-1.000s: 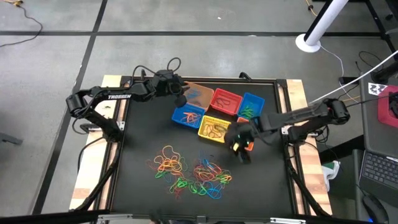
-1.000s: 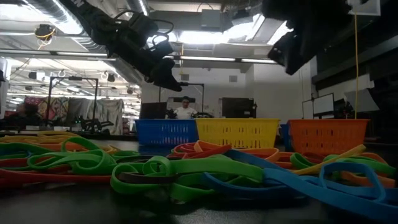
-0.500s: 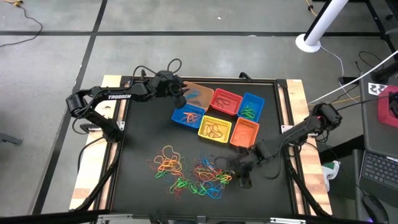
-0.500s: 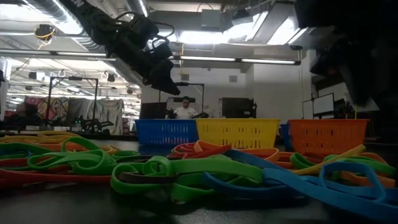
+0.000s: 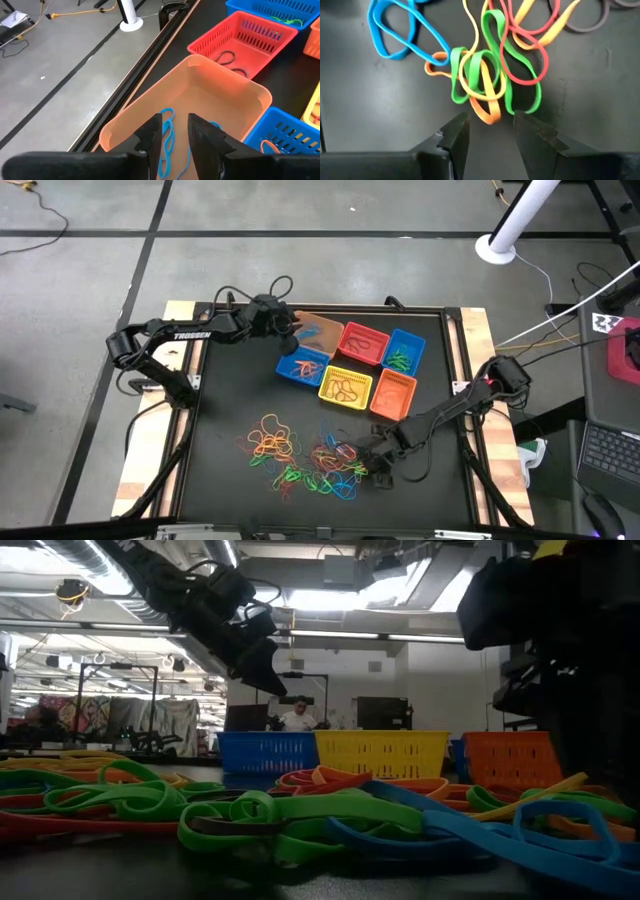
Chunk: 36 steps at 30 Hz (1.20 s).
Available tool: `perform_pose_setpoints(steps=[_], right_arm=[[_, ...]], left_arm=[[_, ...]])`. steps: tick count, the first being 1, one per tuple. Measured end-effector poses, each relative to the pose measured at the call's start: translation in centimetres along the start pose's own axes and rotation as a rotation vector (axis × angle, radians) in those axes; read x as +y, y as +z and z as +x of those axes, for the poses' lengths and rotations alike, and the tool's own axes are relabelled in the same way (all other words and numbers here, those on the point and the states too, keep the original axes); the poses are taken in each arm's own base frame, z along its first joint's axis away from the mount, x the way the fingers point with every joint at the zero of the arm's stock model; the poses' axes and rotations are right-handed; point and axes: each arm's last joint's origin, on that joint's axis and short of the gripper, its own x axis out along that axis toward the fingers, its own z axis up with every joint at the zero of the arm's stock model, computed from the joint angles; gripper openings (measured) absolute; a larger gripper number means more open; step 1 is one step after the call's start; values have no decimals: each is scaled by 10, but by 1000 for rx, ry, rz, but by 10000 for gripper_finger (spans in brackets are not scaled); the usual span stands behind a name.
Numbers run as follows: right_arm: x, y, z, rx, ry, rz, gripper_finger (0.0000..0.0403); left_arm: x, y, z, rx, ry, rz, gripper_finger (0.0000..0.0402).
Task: Sort rubber bands into baskets
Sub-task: Put the orange rubber band into the left blue basket
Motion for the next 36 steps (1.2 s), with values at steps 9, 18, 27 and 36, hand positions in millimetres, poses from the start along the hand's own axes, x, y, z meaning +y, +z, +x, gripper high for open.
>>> perform_pose_setpoints(steps=[9, 18, 27, 36], right_arm=[[1, 1, 0, -14, 1, 24, 156], [0, 1, 0, -10, -5, 25, 137], [-2, -1, 14, 47, -2, 29, 56], [-1, -1, 16, 64, 15, 31, 13]], left_arm=[[-5, -1, 0, 3, -14, 9, 88], [-19, 1, -1, -6, -53, 87, 88], [-29, 3, -2, -18, -79, 112, 88], [-30, 3, -2, -20, -83, 117, 88]])
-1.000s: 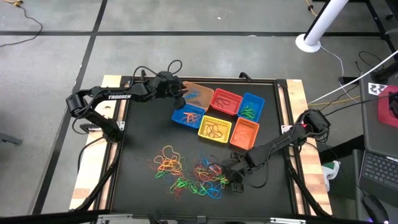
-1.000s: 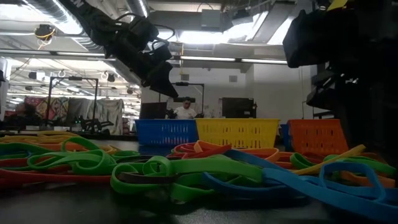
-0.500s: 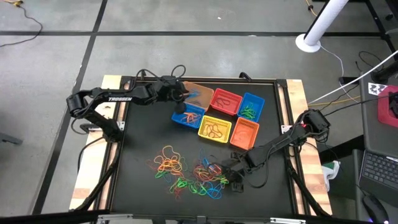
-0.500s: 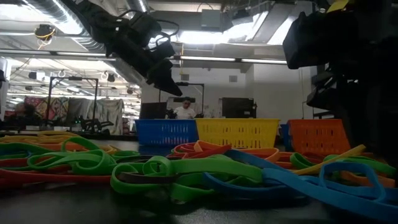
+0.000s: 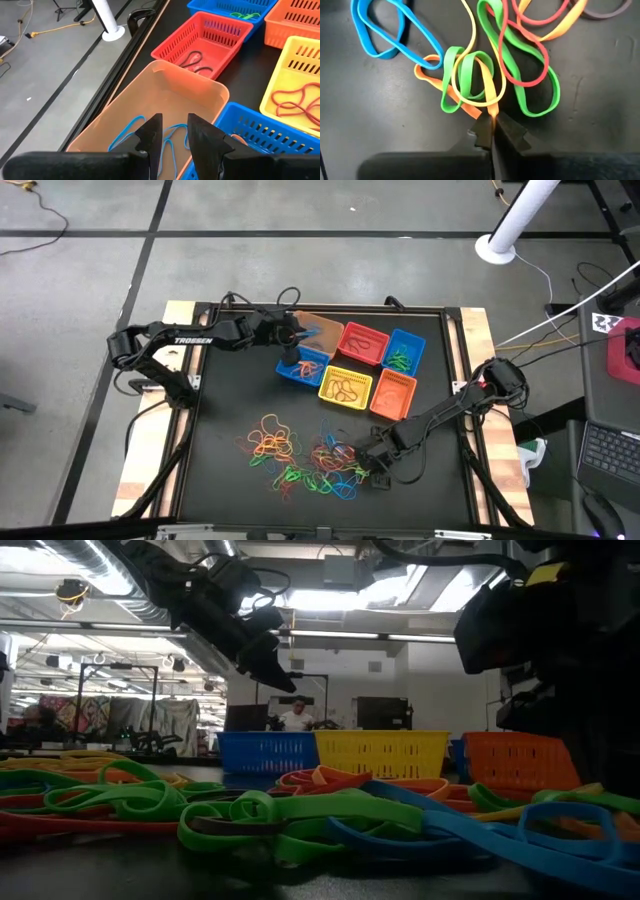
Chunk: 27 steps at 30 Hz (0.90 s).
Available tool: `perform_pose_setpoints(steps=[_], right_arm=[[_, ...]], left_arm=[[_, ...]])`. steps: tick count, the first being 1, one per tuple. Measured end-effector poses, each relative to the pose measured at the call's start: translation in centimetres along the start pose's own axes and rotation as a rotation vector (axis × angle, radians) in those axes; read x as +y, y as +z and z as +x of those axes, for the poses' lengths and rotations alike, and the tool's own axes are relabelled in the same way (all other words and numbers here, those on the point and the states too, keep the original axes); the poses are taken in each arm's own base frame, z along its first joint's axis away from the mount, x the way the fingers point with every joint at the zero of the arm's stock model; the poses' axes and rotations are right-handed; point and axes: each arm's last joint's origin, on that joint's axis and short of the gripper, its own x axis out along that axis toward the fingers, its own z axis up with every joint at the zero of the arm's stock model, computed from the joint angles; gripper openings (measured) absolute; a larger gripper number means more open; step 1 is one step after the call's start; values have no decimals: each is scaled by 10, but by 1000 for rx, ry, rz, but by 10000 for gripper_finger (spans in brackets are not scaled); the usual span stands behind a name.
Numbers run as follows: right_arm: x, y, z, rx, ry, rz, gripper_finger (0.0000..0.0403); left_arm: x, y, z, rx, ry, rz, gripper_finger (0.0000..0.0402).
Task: Sort rubber bands into baskets
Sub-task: Put the orange rubber band into the left blue basket
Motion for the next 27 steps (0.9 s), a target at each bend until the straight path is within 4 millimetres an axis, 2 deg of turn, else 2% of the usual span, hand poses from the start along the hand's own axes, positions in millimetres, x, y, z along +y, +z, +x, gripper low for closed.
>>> perform_pose_setpoints(steps=[6, 10, 19, 27], right_arm=[[1, 2, -6, 63, -7, 9, 5], [-2, 5, -20, 130, -58, 40, 7], [-13, 13, -81, 211, -183, 13, 2], [-41, 18, -149, 144, -321, -27, 1]], left_arm=[[0, 0, 0, 0, 0, 0, 88], [0, 0, 0, 0, 0, 1, 88], [-1, 0, 0, -1, -2, -1, 88], [-10, 2, 0, -7, -27, 15, 88]])
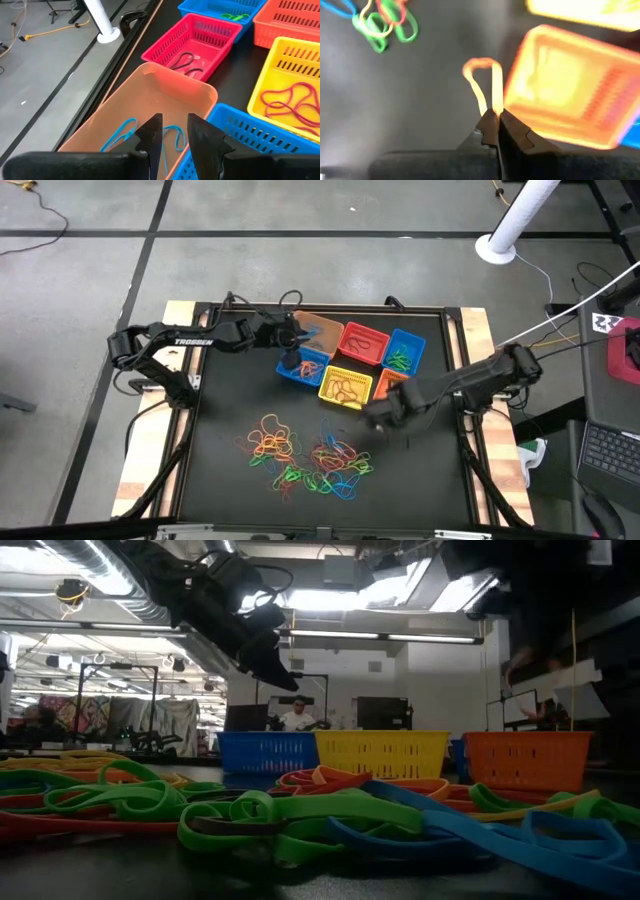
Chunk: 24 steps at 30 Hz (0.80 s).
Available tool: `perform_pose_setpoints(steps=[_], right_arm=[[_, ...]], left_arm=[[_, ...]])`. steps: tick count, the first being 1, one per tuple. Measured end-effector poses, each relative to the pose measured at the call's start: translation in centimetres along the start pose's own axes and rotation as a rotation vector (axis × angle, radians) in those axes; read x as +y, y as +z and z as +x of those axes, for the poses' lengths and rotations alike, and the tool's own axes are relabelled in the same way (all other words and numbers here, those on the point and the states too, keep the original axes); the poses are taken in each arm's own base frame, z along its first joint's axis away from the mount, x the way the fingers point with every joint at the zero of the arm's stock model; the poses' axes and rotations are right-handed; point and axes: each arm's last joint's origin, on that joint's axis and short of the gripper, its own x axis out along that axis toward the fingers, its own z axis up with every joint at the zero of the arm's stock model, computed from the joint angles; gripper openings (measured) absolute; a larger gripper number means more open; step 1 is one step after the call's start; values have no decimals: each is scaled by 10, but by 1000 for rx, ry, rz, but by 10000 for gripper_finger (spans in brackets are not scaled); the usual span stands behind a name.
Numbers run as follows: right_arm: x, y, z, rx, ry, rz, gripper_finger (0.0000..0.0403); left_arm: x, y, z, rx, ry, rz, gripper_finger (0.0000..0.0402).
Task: Sort rubber bands into baskets
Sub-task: Put the orange rubber band into the left blue basket
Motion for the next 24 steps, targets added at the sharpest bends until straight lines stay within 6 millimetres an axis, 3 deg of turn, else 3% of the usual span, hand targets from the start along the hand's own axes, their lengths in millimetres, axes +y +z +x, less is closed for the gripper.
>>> perform_pose_setpoints(steps=[4, 10, 18, 24], right_arm=[[-32, -3, -21, -92, -49, -23, 2], [-81, 0, -38, -211, -118, -19, 2], [-129, 49, -36, -554, -115, -144, 2], [-149, 91, -19, -772, -78, -219, 2]], left_arm=[[-6, 1, 0, -4, -16, 10, 88], [-13, 3, -1, -9, -35, 22, 88], [-17, 7, -3, -24, -47, -2, 88], [-14, 15, -28, -31, -44, -16, 88]])
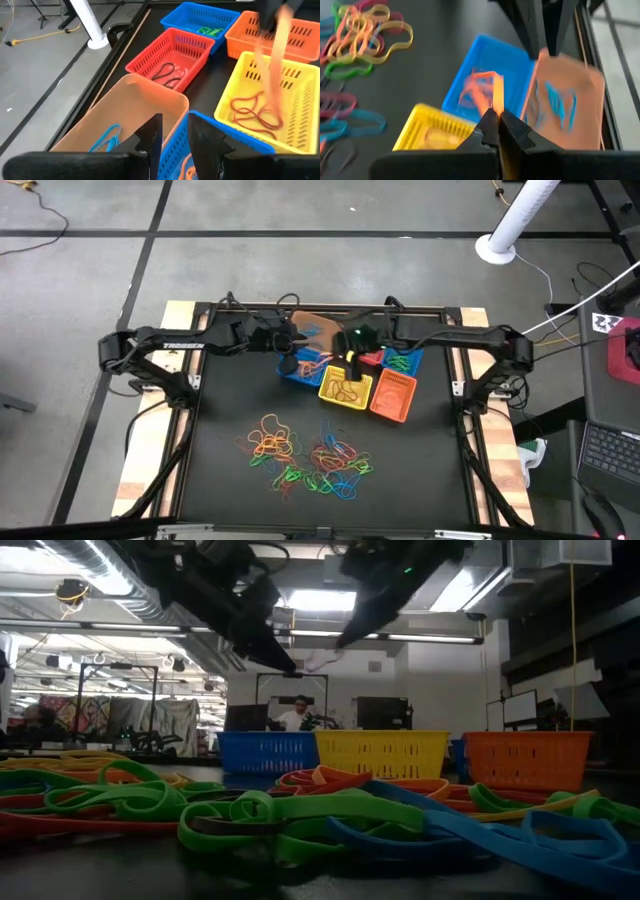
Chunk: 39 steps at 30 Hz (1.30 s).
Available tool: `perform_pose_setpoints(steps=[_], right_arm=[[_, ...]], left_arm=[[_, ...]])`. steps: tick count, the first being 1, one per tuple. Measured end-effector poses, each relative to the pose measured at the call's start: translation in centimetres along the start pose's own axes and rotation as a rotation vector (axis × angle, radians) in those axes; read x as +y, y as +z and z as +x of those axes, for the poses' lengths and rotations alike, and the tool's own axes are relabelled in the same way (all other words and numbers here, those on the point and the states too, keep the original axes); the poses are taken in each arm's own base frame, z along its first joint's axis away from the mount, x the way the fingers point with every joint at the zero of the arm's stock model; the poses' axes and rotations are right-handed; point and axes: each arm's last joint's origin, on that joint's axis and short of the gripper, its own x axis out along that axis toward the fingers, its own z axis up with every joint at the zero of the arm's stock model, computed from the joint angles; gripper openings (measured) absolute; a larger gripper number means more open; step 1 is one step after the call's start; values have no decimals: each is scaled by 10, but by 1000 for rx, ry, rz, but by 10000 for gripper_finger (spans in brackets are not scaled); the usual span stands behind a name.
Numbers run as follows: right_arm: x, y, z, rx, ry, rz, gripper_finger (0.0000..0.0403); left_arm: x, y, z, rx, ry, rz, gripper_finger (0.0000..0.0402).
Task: Sort rubber bands into baskets
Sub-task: Put the orange rubber band into the left blue basket, then put the yellow rubber band into the orange basket
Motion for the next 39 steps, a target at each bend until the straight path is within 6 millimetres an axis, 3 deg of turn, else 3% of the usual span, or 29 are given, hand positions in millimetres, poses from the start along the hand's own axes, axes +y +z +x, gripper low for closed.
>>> perform_pose_setpoints(steps=[7, 16, 21, 32, 39], right_arm=[[-6, -3, 50, -51, -2, -23, 3], [-6, -16, 97, -39, -18, -22, 3], [-6, -19, 102, -31, -16, -21, 22], [-9, -20, 102, 0, -108, -18, 171], [-9, -20, 102, 1, -103, -17, 197]], left_arm=[[-3, 0, -50, 91, -25, -84, 88], [-30, -16, -97, 278, -148, -238, 88], [-50, -26, -100, 353, -217, -261, 88], [-86, -42, -93, 317, -337, -245, 88], [-101, -54, -84, 234, -395, -221, 88]])
